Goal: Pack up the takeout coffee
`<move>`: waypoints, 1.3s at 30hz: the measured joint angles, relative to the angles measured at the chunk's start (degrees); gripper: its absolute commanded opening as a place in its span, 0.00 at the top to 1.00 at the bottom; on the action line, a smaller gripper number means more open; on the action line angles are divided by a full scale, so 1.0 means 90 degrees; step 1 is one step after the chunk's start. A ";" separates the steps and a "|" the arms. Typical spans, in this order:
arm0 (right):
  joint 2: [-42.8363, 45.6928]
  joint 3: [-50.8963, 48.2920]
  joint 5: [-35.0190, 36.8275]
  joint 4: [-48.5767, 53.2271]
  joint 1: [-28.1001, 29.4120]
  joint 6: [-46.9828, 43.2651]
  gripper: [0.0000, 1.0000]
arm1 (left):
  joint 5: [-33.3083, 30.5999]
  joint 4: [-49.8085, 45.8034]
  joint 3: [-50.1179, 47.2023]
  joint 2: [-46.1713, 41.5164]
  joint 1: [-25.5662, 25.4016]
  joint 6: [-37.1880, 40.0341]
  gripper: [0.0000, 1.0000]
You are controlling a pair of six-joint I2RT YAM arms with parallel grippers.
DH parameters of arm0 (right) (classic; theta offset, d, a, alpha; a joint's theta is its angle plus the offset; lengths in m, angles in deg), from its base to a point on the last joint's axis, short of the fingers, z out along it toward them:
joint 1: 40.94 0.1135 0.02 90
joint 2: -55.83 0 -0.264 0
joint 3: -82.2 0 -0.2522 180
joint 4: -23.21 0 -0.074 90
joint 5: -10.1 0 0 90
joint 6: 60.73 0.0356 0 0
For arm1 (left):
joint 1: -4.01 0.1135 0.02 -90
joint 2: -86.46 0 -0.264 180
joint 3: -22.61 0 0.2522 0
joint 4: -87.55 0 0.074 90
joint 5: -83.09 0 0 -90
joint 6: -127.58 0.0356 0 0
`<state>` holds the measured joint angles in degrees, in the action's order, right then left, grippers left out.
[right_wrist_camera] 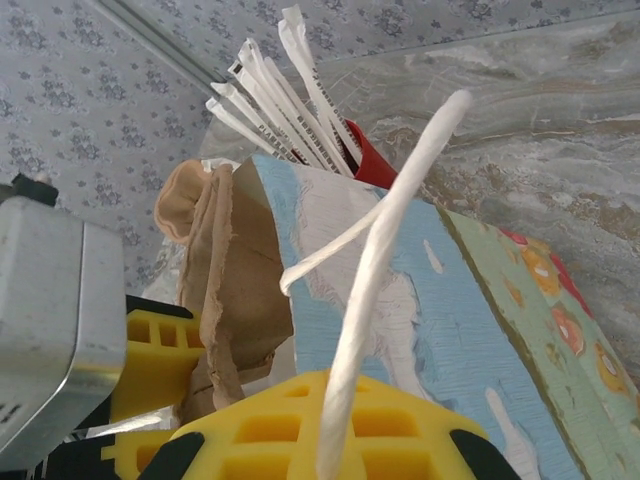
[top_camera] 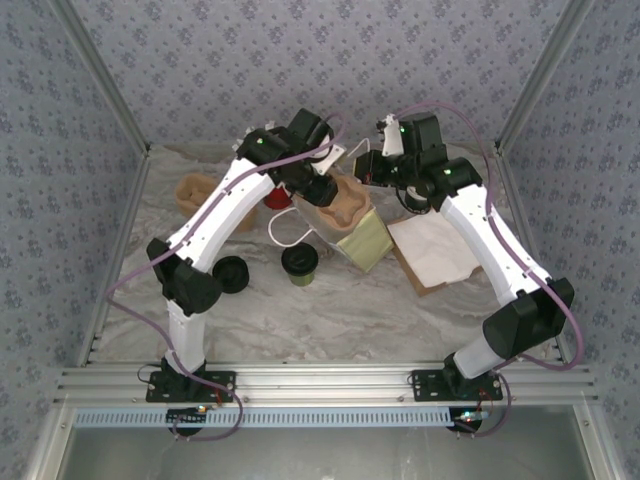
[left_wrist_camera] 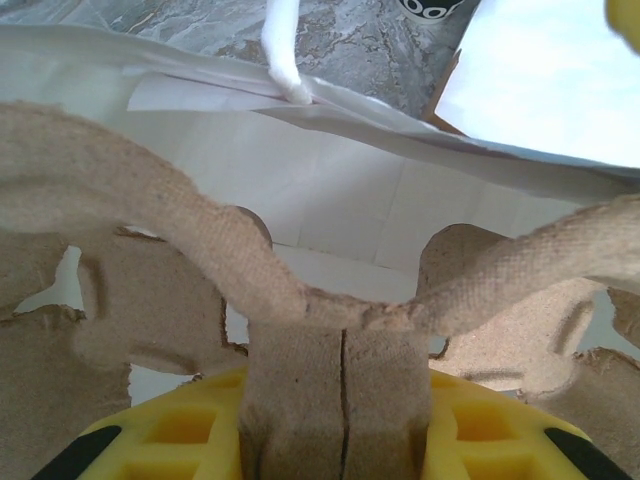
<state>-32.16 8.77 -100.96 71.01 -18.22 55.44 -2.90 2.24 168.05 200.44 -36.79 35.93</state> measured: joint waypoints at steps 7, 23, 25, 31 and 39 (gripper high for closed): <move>0.0000 -0.0046 -0.0092 -0.0078 -0.0187 0.0221 1.00 | 0.0002 0.0005 0.0032 0.0063 -0.0053 0.0335 0.69; 0.0000 -0.0287 -0.0121 -0.0146 -0.0418 0.0571 1.00 | 0.0032 0.0073 0.0087 0.0143 -0.0384 0.0753 0.68; 0.0000 -0.0287 -0.0143 -0.0146 -0.0427 0.0573 1.00 | 0.0058 0.0090 0.0102 0.0185 -0.0386 0.0753 0.68; 0.0002 -0.0287 -0.0194 -0.0146 -0.0432 0.0573 1.00 | 0.0129 -0.0010 0.0330 0.0313 -0.0321 0.0758 0.68; 0.0068 -0.0333 -0.0209 -0.0146 -0.0469 0.0573 1.00 | 0.0197 -0.0325 0.0697 0.0559 -0.0294 0.0947 0.68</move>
<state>-31.55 5.78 -102.84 69.70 -22.43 60.60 -1.13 -0.68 174.32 205.46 -39.43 44.45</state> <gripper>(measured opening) 0.074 0.322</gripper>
